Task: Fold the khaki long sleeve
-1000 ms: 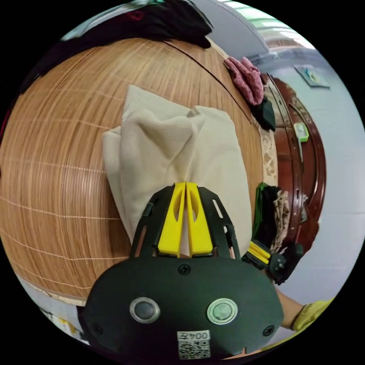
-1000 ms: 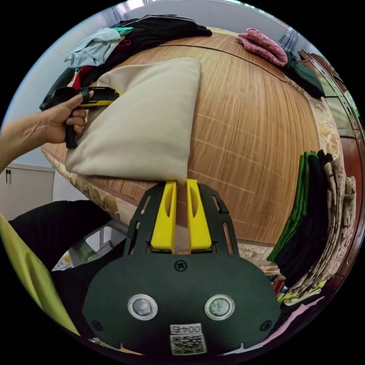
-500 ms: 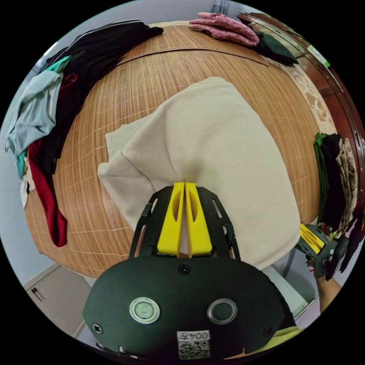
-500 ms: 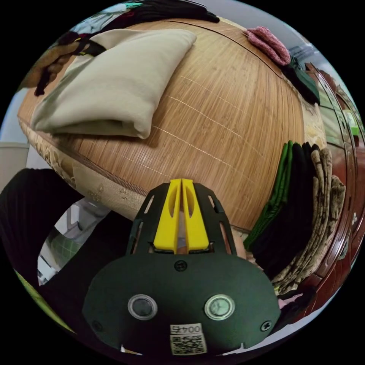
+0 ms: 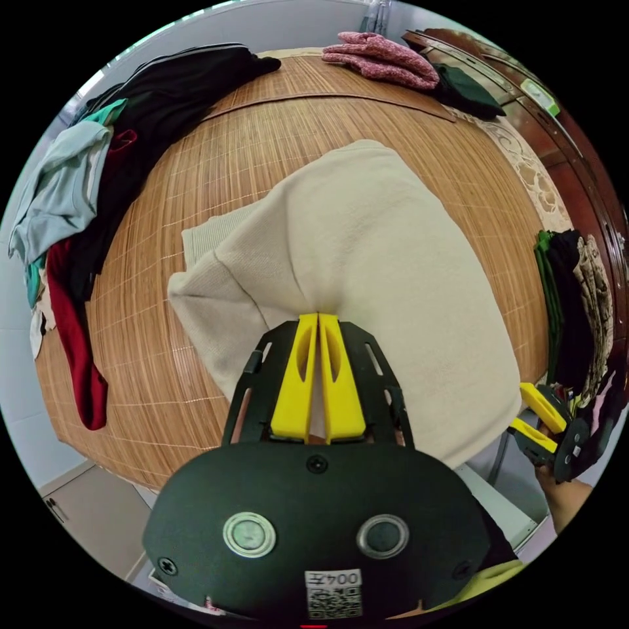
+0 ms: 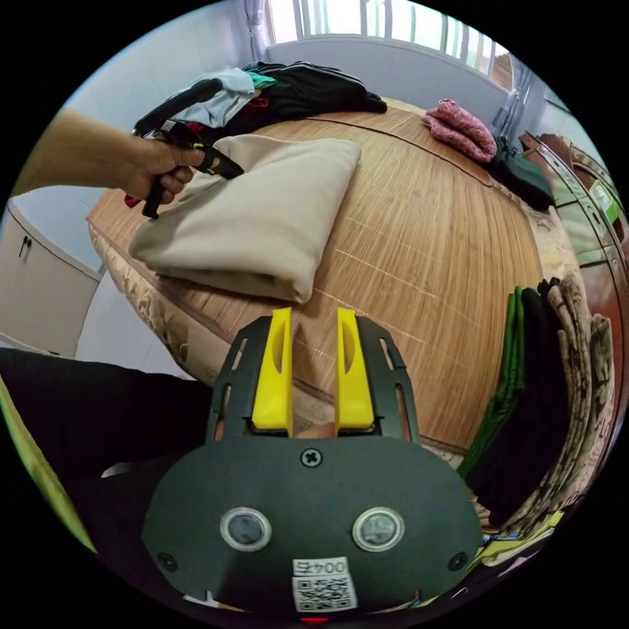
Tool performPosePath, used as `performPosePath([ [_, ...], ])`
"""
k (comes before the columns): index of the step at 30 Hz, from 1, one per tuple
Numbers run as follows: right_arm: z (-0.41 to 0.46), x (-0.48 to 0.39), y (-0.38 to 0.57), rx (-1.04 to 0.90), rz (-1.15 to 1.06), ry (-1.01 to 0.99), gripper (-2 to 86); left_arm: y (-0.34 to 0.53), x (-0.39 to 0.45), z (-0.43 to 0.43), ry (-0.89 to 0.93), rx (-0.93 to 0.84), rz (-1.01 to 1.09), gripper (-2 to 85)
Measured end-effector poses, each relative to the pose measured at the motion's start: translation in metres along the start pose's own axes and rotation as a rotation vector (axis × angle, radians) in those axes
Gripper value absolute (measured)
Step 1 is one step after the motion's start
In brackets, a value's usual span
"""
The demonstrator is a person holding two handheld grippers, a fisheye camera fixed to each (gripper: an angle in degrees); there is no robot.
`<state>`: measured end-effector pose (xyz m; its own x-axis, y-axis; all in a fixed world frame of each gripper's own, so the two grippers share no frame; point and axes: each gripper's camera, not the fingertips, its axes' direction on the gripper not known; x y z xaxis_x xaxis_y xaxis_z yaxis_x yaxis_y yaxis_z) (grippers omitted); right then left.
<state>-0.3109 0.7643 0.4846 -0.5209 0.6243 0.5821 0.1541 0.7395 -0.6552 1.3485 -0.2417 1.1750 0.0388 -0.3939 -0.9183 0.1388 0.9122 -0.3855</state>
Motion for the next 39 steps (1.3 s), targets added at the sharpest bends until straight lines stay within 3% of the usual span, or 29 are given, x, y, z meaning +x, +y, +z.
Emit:
performPosePath([
  [10,-0.043,0.015,-0.012,0.068,-0.118,0.113,3.3,0.009,-0.024,-0.007,0.080,0.004,-0.022,0.3],
  [15,-0.042,0.035,-0.012,-0.035,-0.108,0.105,2.1,0.020,-0.041,-0.004,0.127,0.030,-0.033,0.3],
  [20,-0.088,0.092,-0.008,-0.044,0.102,0.012,2.9,0.032,-0.061,-0.028,0.172,0.090,-0.097,0.2],
  [26,-0.128,0.158,-0.022,0.054,0.379,-0.327,11.1,0.032,-0.093,-0.027,0.112,0.132,-0.076,0.2],
  [32,-0.088,0.237,-0.011,0.075,0.732,-0.774,13.2,0.021,-0.140,0.007,0.135,0.110,-0.191,0.5],
  [37,-0.073,0.256,-0.014,0.016,0.706,-0.948,14.6,0.034,-0.177,0.032,0.263,0.123,-0.244,0.6],
  [39,-0.072,0.257,-0.022,-0.017,0.679,-0.931,10.4,0.036,-0.188,0.038,0.288,0.122,-0.231,0.6],
])
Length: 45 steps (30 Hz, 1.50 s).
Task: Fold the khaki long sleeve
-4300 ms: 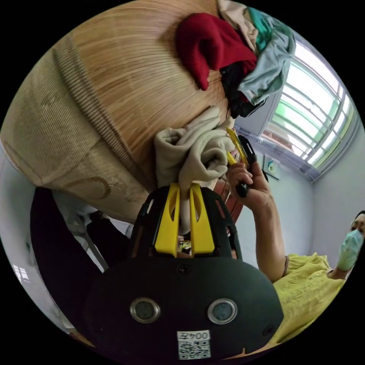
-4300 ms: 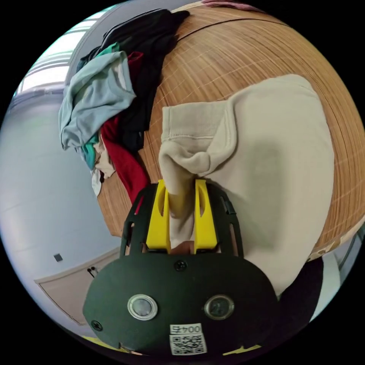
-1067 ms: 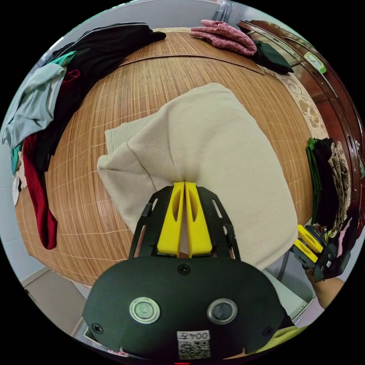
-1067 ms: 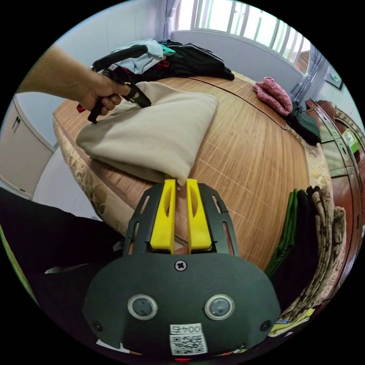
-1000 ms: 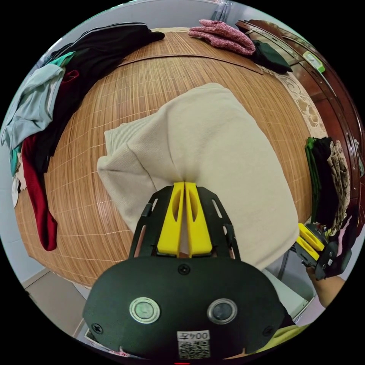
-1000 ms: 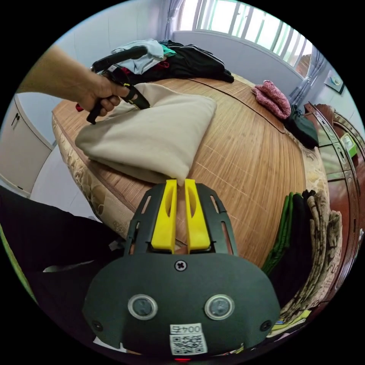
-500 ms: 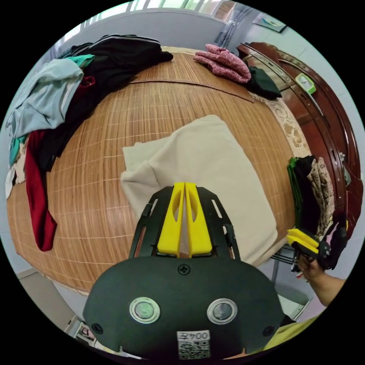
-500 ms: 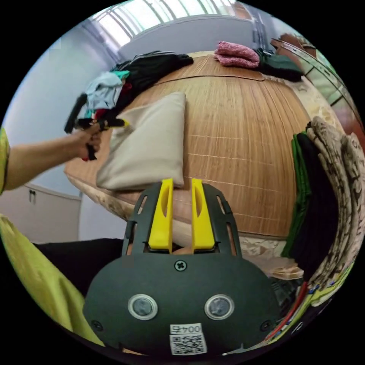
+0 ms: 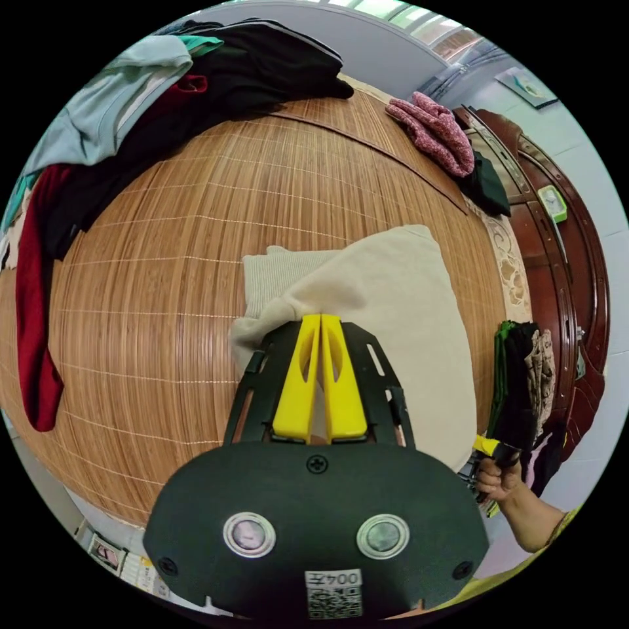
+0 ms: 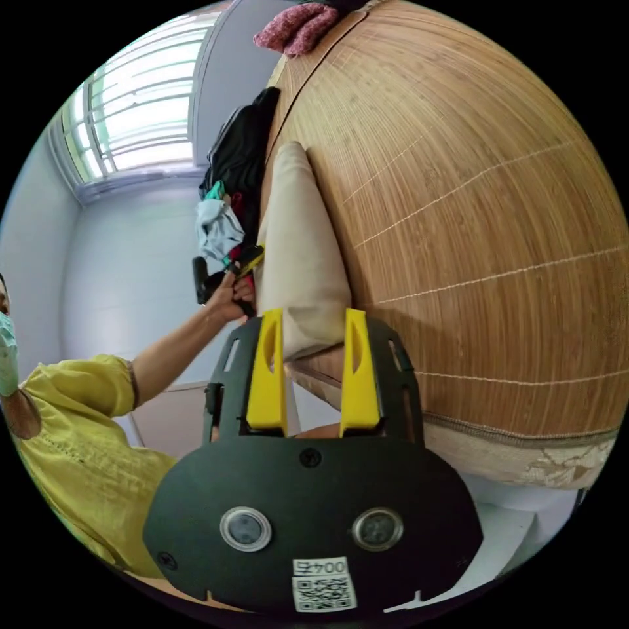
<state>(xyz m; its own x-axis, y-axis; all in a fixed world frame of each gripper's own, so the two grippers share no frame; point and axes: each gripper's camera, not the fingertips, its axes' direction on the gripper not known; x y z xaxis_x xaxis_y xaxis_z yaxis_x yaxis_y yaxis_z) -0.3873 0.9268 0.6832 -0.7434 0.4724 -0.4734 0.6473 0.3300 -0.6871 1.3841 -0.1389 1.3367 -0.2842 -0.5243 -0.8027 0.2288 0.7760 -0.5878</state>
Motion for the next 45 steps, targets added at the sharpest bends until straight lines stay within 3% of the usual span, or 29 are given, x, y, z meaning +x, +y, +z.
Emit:
performPosePath([
  [5,0.008,-0.016,-0.013,-0.081,-0.080,0.269,6.2,-0.001,-0.029,0.010,0.041,-0.020,0.051,0.7],
  [15,-0.034,-0.070,-0.018,-0.074,-0.109,0.369,8.7,0.015,-0.121,-0.015,0.375,0.096,-0.124,1.3],
  [25,0.050,-0.127,-0.065,-0.204,-0.184,0.368,8.7,0.192,-0.151,-0.033,0.384,0.006,-0.161,12.0],
  [32,0.087,-0.120,-0.080,-0.243,-0.147,0.585,0.5,0.200,-0.153,0.021,0.327,-0.069,-0.198,10.0],
  [36,0.091,-0.117,-0.090,-0.261,-0.098,0.576,1.4,0.187,-0.154,0.039,0.269,-0.135,-0.136,8.8],
  [41,0.056,-0.125,-0.083,-0.150,-0.081,0.411,9.6,0.186,-0.169,0.023,0.372,-0.122,-0.139,8.9],
  [45,0.019,-0.113,-0.064,-0.053,0.003,0.323,10.3,0.176,-0.183,0.004,0.414,-0.060,-0.138,9.0],
])
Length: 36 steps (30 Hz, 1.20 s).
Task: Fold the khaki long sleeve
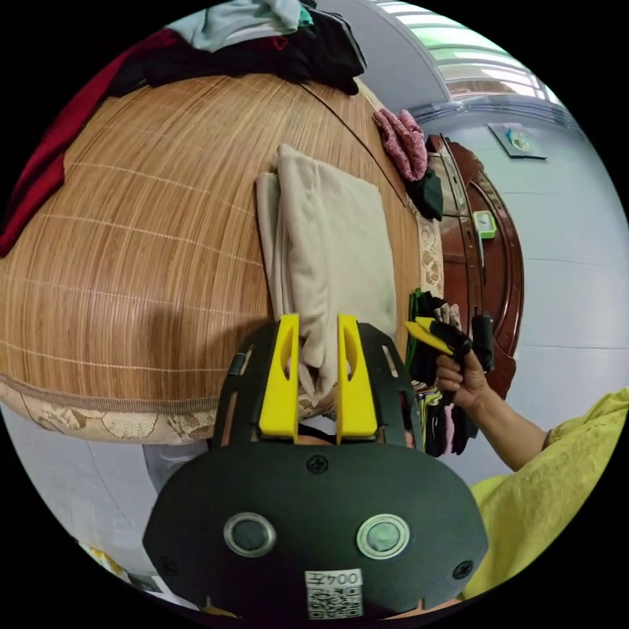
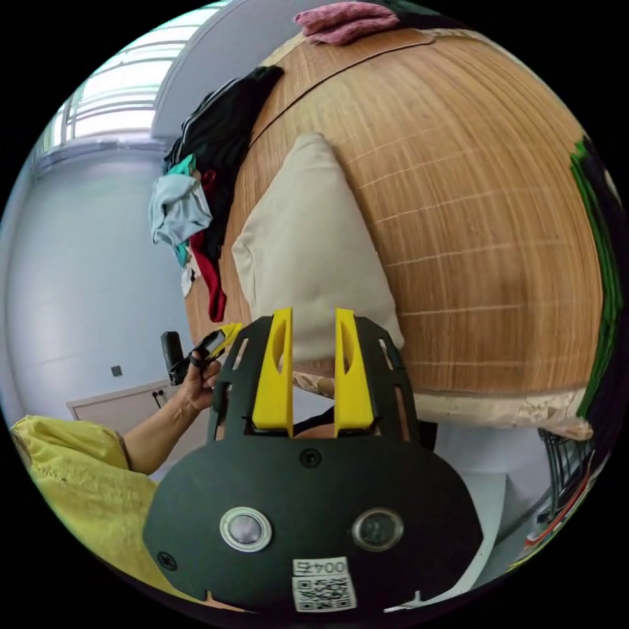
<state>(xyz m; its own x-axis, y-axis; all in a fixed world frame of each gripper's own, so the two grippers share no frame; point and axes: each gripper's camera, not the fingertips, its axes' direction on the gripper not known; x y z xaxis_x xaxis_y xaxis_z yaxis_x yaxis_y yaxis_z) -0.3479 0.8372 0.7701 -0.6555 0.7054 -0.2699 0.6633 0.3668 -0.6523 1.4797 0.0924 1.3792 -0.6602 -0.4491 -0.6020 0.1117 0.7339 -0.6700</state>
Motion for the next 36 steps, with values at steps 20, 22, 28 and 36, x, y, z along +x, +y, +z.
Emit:
performPosePath([
  [20,-0.038,0.057,0.016,0.105,0.107,-0.162,14.3,-0.054,-0.005,0.035,-0.024,-0.061,0.018,16.3],
  [22,-0.041,0.057,0.016,0.132,0.115,-0.197,14.0,-0.060,-0.007,0.044,-0.020,-0.084,0.040,17.4],
  [28,-0.031,0.056,0.023,0.143,0.151,-0.239,14.2,-0.067,-0.010,0.069,-0.006,-0.152,0.024,18.4],
  [36,-0.029,0.048,0.019,0.151,0.133,-0.202,14.6,-0.075,0.008,0.092,0.001,-0.180,0.030,18.5],
])
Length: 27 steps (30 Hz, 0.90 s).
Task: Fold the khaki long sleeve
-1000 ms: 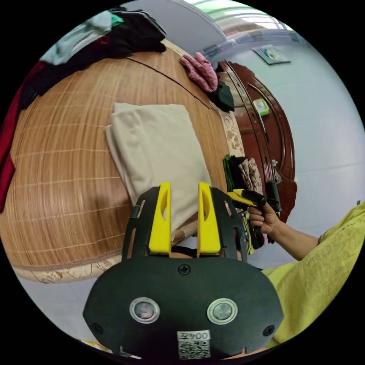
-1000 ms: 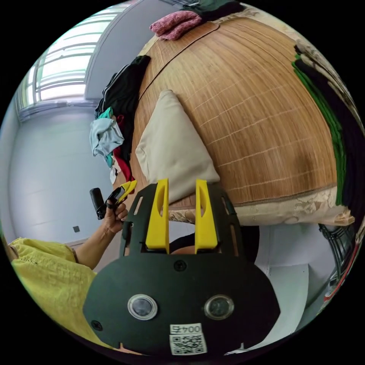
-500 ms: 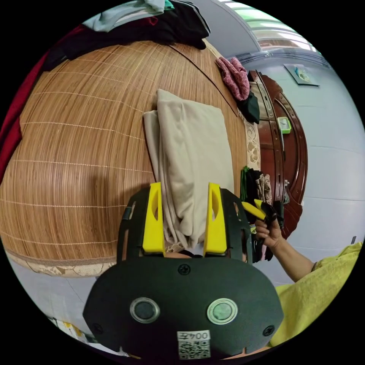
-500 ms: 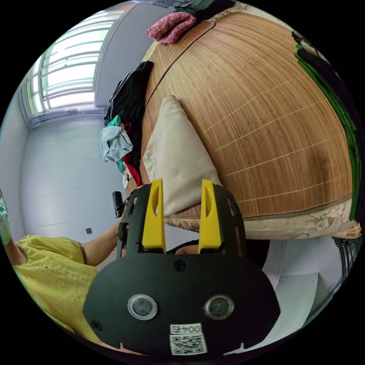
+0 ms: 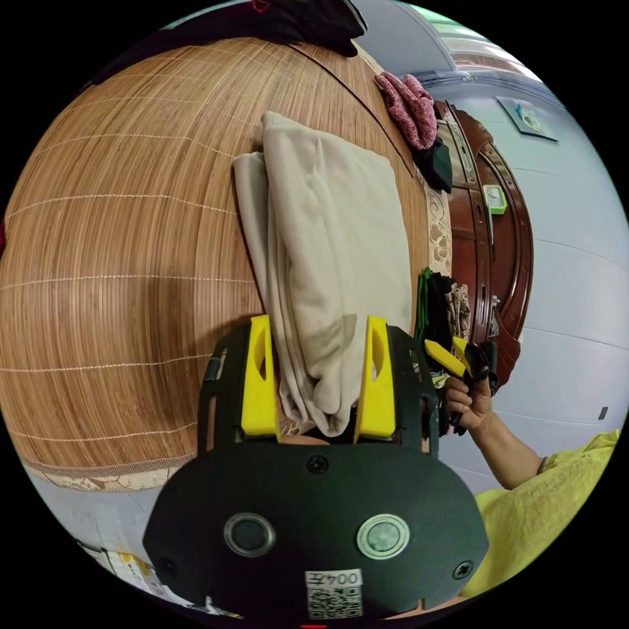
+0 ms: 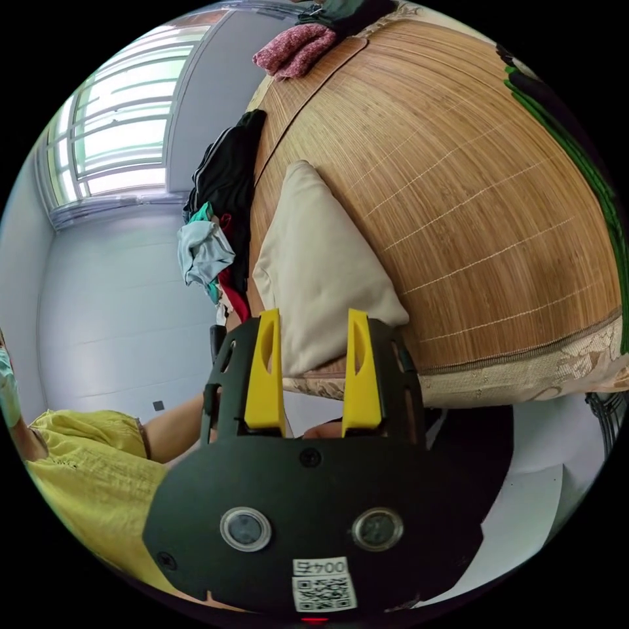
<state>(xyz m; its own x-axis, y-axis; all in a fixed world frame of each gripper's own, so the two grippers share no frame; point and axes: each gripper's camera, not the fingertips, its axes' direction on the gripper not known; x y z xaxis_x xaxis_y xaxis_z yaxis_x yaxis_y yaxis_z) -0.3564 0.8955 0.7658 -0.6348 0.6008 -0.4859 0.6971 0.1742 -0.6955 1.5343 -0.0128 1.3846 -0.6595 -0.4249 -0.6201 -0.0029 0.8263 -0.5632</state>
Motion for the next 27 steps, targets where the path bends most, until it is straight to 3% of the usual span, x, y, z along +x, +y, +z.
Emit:
performPosePath([
  [7,0.011,0.009,-0.032,-0.009,-0.020,0.098,15.9,-0.002,0.011,0.017,-0.038,0.003,-0.042,18.2],
  [16,0.038,0.027,-0.094,-0.222,-0.192,0.007,15.4,-0.011,0.031,0.024,-0.044,0.048,-0.049,17.7],
  [27,0.061,0.039,-0.112,-0.314,-0.176,-0.170,15.6,-0.013,0.041,0.021,0.010,0.061,-0.090,16.0],
])
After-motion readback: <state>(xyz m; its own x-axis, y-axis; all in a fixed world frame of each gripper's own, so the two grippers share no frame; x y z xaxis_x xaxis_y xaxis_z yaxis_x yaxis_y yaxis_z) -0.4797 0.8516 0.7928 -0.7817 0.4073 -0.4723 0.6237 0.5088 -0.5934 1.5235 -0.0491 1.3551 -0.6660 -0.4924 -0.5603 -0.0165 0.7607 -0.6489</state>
